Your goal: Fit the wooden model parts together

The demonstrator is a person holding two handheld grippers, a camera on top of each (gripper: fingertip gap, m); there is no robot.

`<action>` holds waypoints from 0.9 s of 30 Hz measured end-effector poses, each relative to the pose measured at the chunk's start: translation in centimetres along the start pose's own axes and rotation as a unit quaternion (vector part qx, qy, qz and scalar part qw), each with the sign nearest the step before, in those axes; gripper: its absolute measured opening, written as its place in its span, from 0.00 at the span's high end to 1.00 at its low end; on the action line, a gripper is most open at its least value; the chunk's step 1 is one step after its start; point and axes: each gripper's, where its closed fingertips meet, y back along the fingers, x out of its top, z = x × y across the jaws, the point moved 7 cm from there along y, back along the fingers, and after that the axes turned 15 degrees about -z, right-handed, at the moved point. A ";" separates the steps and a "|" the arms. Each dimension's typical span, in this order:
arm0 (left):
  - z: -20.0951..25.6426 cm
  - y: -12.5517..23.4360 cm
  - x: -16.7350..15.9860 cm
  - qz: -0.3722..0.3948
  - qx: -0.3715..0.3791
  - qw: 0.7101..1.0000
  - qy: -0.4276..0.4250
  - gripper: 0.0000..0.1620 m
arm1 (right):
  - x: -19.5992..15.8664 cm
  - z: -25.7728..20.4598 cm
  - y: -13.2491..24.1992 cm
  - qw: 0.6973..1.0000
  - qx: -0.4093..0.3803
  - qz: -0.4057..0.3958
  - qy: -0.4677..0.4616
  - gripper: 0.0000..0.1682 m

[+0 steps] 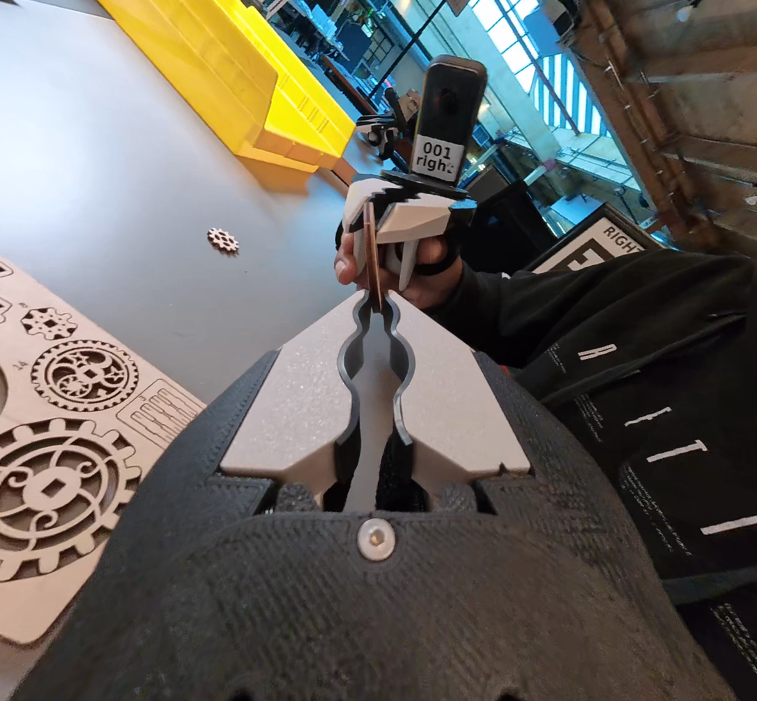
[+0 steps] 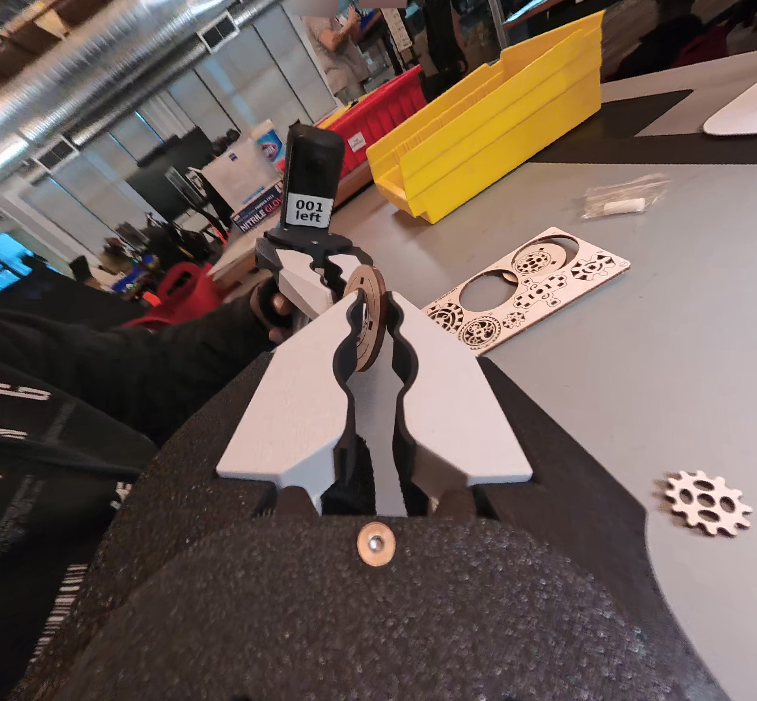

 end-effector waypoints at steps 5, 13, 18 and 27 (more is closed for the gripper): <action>0.3 -0.2 0.2 0.001 0.015 1.000 -0.024 0.98 | 0.2 0.0 0.2 1.000 0.015 0.006 0.003 0.95; 0.8 -0.2 0.3 0.003 0.009 0.999 -0.031 0.99 | -0.5 -1.0 -1.2 0.997 0.067 -0.021 0.023 0.96; 1.0 -0.2 0.3 0.005 0.004 0.999 -0.033 0.99 | -0.5 -1.1 -1.1 0.996 0.088 -0.018 0.025 0.97; 1.3 -0.1 0.4 0.008 -0.002 0.999 -0.032 0.99 | -0.3 -1.1 -0.9 0.994 0.107 -0.019 0.034 0.97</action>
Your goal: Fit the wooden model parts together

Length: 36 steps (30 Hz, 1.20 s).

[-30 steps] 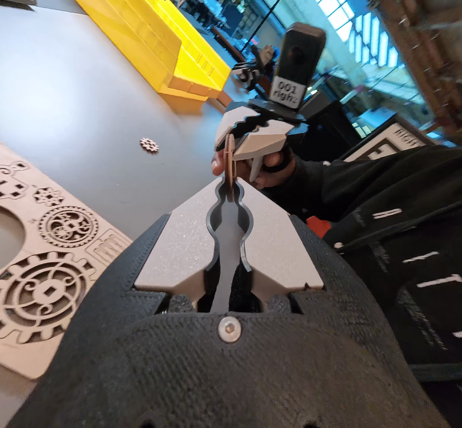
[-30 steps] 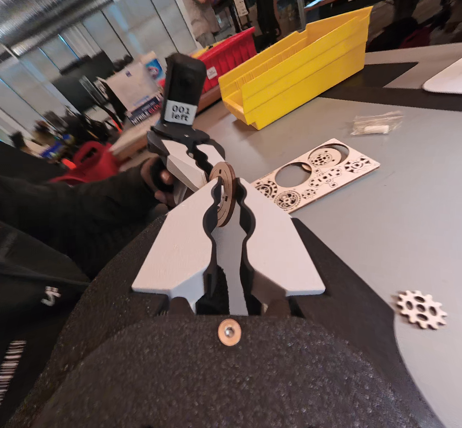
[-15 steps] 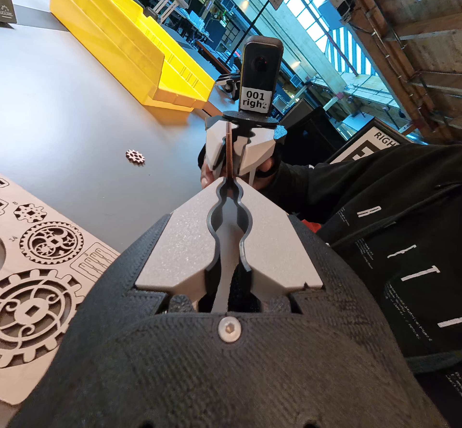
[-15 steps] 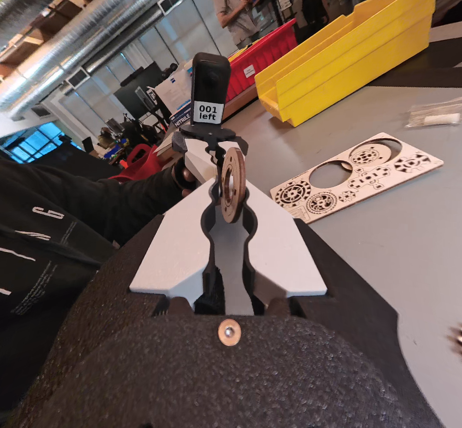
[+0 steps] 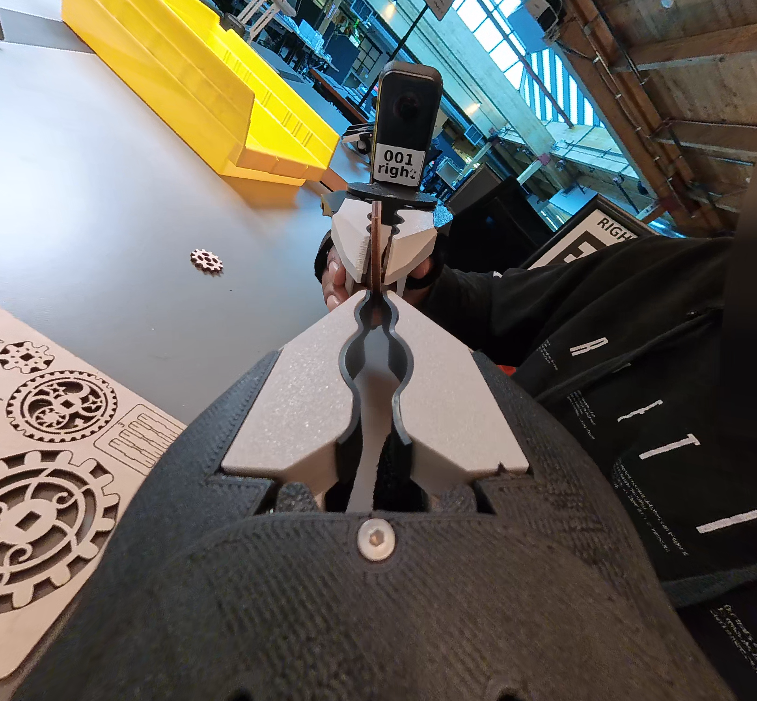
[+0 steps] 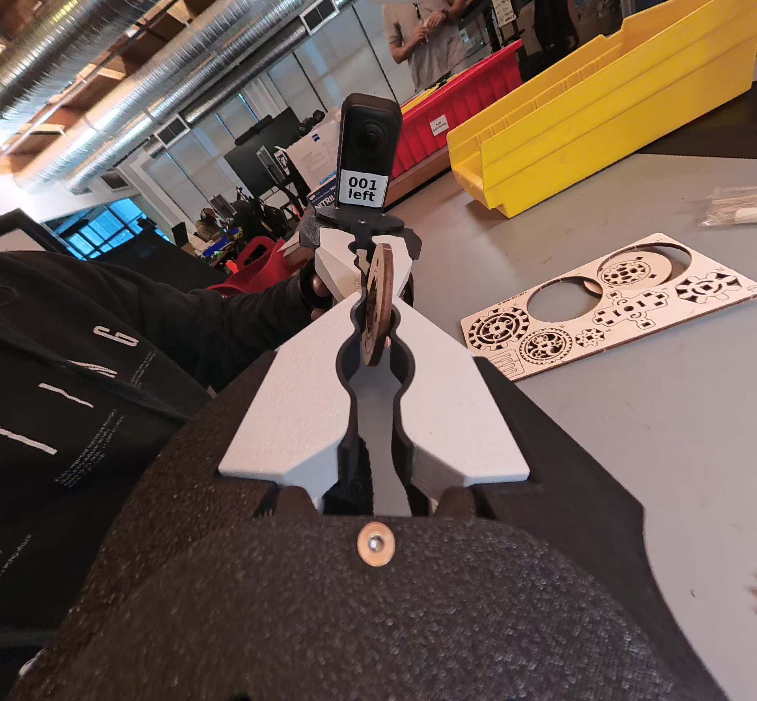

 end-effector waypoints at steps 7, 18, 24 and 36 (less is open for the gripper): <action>-0.2 0.0 0.0 -0.002 0.025 1.000 0.003 0.99 | 0.0 0.4 0.1 1.000 -0.022 -0.016 0.003 0.97; 0.2 0.0 0.2 0.001 0.010 1.000 0.013 0.99 | 0.3 0.2 0.2 0.999 0.036 -0.014 -0.026 0.99; 0.4 0.0 0.2 0.006 -0.002 1.000 0.015 0.99 | 0.2 0.4 0.3 0.996 0.074 -0.004 -0.050 1.00; 0.1 -0.1 0.2 0.001 0.052 0.999 0.002 0.98 | 0.2 0.4 0.4 1.000 -0.004 -0.026 0.004 1.00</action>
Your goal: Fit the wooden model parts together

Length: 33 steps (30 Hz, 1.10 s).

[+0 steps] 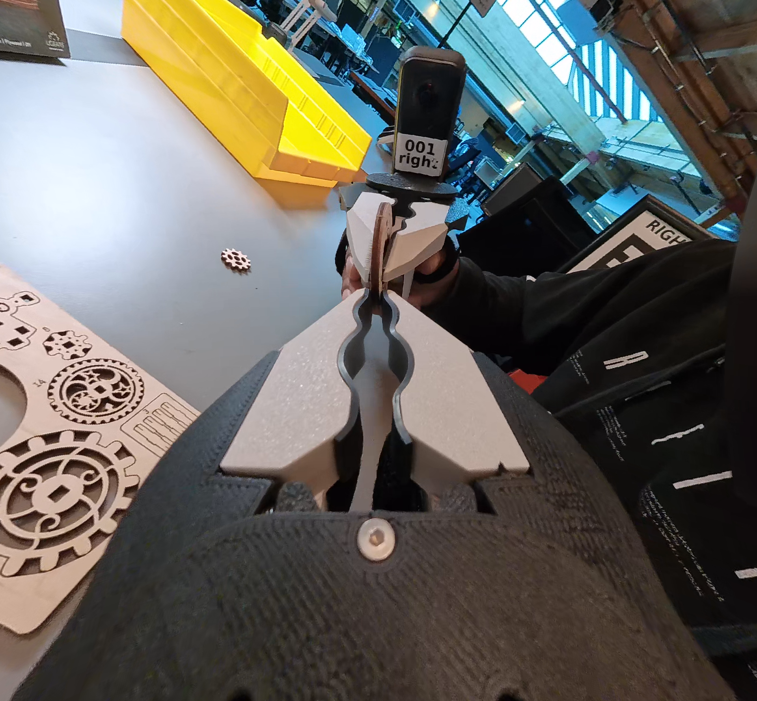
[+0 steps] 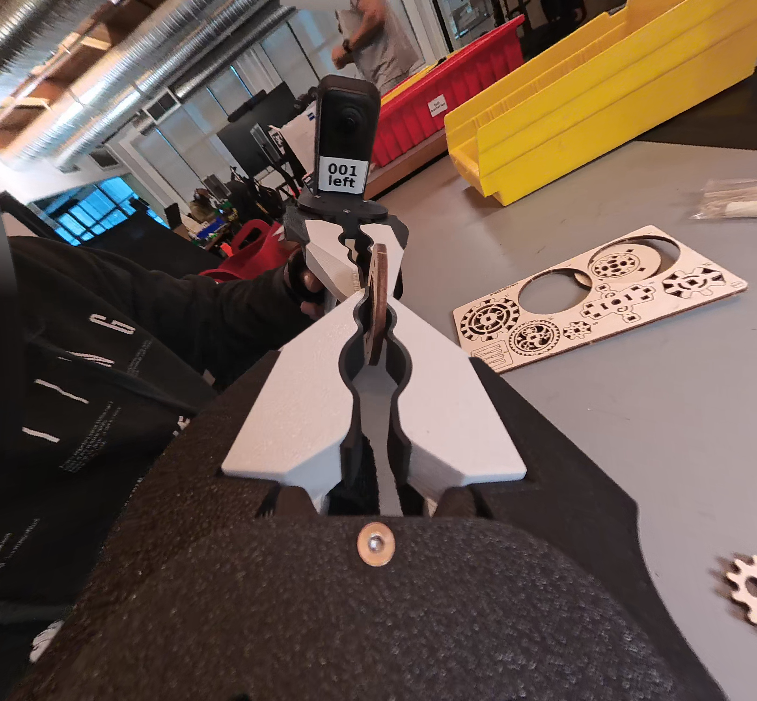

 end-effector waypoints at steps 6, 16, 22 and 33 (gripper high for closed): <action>-0.2 -0.1 -0.1 0.002 -0.005 1.000 0.007 0.98 | 0.0 0.0 0.0 1.000 -0.017 -0.003 0.011 0.99; 0.5 0.3 0.3 0.022 -0.035 0.999 0.009 0.99 | 0.9 -0.2 1.0 0.999 0.019 0.039 -0.026 0.98; 0.5 0.3 0.4 0.028 -0.034 0.999 0.011 0.99 | 1.2 -0.2 1.2 0.997 0.024 0.065 -0.042 0.98; 0.6 0.2 0.3 0.035 0.009 0.999 -0.015 0.98 | 1.0 0.0 0.8 0.997 -0.043 0.068 -0.022 0.97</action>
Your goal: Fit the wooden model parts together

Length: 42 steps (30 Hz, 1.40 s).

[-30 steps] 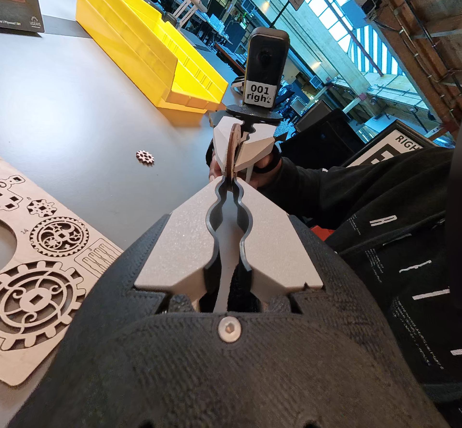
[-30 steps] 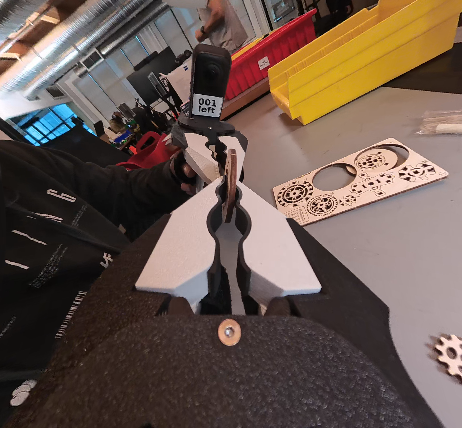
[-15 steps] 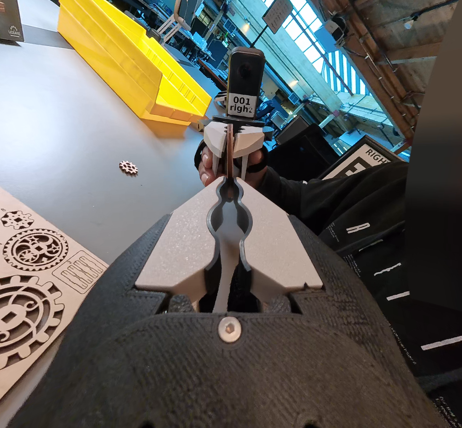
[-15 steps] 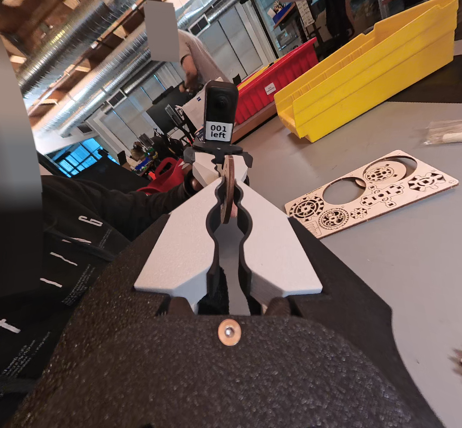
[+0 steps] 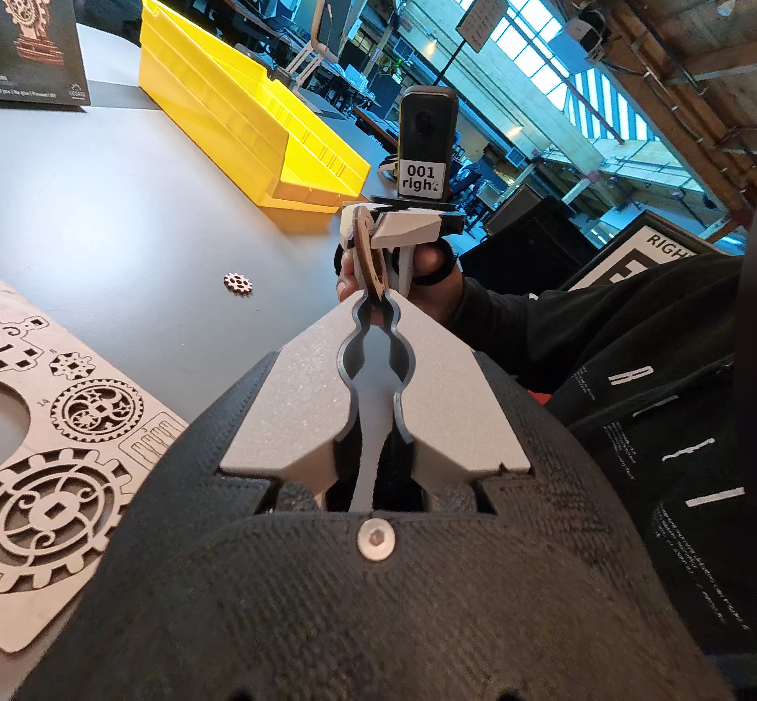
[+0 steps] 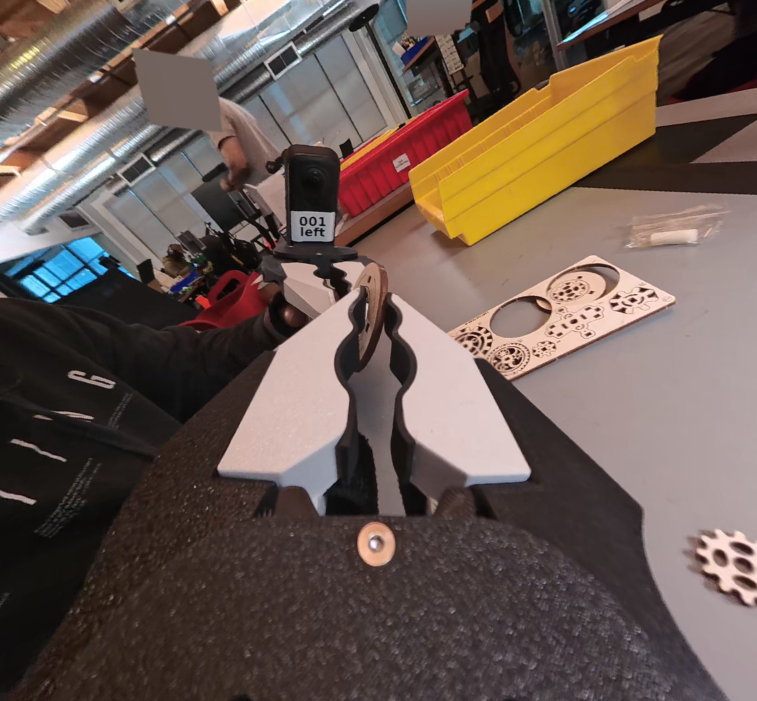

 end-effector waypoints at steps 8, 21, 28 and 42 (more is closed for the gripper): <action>-0.2 -0.2 -0.2 -0.003 0.029 0.999 -0.023 0.97 | 0.0 -0.6 0.1 0.998 -0.043 -0.006 0.038 0.98; 0.4 0.6 0.4 -0.015 0.032 0.997 -0.066 0.97 | -1.0 -1.1 -0.5 0.998 0.030 -0.046 0.040 1.00; 0.0 0.5 0.1 -0.017 0.052 0.997 -0.053 0.97 | -1.1 -0.9 -0.7 0.996 -0.017 -0.066 0.054 0.99; 0.1 0.6 0.3 0.004 0.026 0.999 -0.047 0.98 | -0.7 -1.3 -0.6 0.994 -0.045 -0.059 0.077 0.97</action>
